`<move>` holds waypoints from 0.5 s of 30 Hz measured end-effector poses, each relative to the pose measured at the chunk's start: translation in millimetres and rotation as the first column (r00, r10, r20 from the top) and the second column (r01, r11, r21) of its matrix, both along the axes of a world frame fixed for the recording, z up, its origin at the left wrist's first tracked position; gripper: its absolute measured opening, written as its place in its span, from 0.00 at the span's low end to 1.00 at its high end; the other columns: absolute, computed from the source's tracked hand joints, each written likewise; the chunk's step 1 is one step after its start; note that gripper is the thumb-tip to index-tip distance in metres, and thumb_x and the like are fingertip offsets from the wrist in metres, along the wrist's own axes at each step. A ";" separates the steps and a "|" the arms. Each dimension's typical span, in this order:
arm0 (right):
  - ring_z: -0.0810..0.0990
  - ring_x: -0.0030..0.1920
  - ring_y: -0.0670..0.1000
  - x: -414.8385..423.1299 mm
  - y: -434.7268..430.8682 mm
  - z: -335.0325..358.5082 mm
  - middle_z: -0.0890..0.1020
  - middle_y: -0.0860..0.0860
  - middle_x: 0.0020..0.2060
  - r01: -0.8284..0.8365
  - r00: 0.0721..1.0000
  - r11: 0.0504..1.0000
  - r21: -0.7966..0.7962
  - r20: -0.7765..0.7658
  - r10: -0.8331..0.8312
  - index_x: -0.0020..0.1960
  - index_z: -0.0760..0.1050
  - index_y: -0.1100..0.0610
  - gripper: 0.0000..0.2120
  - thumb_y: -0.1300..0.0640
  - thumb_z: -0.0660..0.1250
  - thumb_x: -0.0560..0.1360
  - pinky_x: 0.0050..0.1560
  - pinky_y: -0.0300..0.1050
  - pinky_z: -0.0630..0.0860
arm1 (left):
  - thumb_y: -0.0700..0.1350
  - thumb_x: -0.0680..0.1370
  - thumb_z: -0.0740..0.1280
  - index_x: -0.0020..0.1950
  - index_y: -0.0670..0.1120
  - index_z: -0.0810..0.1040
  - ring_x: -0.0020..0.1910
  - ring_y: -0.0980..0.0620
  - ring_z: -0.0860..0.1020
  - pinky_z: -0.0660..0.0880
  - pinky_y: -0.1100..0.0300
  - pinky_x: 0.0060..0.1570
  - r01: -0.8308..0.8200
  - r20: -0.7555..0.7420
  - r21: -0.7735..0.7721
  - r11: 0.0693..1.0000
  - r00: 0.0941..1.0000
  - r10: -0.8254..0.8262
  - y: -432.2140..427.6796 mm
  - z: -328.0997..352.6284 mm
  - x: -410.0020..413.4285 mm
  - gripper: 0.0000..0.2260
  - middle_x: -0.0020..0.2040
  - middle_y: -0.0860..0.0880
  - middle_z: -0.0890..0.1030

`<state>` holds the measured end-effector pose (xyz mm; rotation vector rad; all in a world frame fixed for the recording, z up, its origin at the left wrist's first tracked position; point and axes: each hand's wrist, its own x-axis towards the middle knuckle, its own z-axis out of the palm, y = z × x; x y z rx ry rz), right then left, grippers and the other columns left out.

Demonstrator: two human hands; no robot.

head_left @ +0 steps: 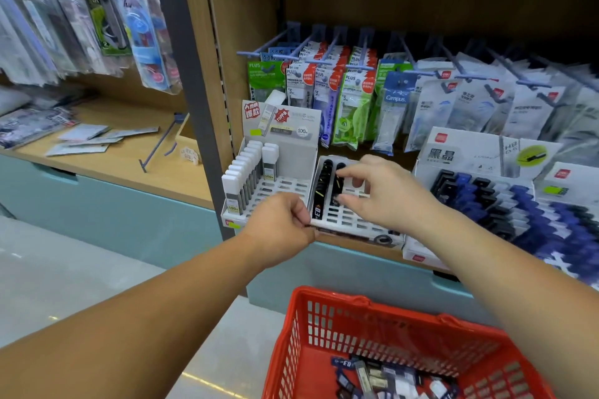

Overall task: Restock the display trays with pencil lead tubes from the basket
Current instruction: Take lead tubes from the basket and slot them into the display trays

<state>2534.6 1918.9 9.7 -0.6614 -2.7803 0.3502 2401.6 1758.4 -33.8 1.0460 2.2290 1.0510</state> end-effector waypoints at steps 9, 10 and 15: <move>0.77 0.39 0.44 133.1 -75.5 -43.6 0.80 0.42 0.36 0.033 0.913 0.990 -0.134 0.407 0.025 0.48 0.81 0.46 0.14 0.37 0.69 0.74 0.45 0.45 0.78 | 0.45 0.73 0.77 0.57 0.48 0.78 0.46 0.51 0.81 0.79 0.58 0.49 0.344 -0.093 -0.212 0.915 0.925 -0.369 -25.7 -31.3 83.1 0.15 0.47 0.52 0.82; 0.77 0.40 0.45 149.9 -77.4 -62.8 0.79 0.42 0.37 0.057 0.876 0.985 -0.163 0.481 0.029 0.48 0.81 0.47 0.14 0.37 0.69 0.74 0.46 0.45 0.78 | 0.45 0.73 0.77 0.58 0.49 0.79 0.47 0.51 0.81 0.79 0.58 0.50 0.381 -0.095 -0.253 0.889 0.905 -0.415 -26.4 -43.6 94.6 0.16 0.48 0.52 0.83; 0.81 0.54 0.54 212.0 -73.3 -166.4 0.83 0.51 0.51 0.301 0.737 0.894 -0.332 0.676 0.004 0.61 0.79 0.52 0.33 0.28 0.66 0.68 0.48 0.43 0.73 | 0.46 0.74 0.74 0.63 0.47 0.77 0.54 0.45 0.81 0.77 0.58 0.52 0.450 -0.021 -0.421 0.788 0.863 -0.504 -23.7 -123.7 147.6 0.18 0.54 0.47 0.83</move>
